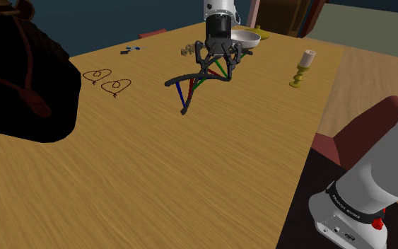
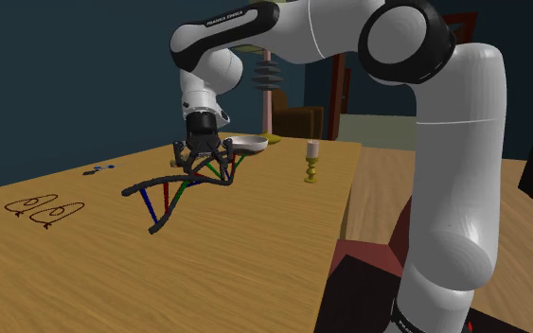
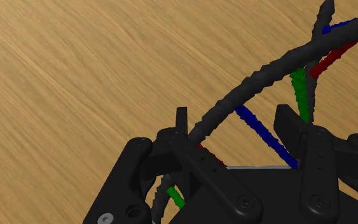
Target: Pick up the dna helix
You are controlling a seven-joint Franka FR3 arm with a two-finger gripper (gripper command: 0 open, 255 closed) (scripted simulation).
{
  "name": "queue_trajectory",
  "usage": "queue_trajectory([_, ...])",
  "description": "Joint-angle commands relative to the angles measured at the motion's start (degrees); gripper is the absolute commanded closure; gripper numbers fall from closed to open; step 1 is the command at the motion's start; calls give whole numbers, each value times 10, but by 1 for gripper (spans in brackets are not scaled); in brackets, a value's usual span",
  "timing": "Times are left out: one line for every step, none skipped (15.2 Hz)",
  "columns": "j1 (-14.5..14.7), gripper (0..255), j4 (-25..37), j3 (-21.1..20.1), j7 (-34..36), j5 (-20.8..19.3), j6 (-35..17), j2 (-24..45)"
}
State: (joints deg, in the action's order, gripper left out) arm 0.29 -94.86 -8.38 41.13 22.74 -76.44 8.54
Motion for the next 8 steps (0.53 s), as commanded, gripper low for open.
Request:
queue_trajectory([0,255,0,0,0,0,0,1])
queue_trajectory([0,255,0,0,0,0,0,0])
queue_trajectory([0,255,-1,0,0,0,0,0])
queue_trajectory([0,255,-1,0,0,0,0,0])
queue_trajectory([0,255,-1,0,0,0,-1,0])
queue_trajectory([0,255,0,0,0,0,0,0])
queue_trajectory([0,255,7,0,3,0,7,0])
queue_trajectory([0,255,14,0,6,1,14,0])
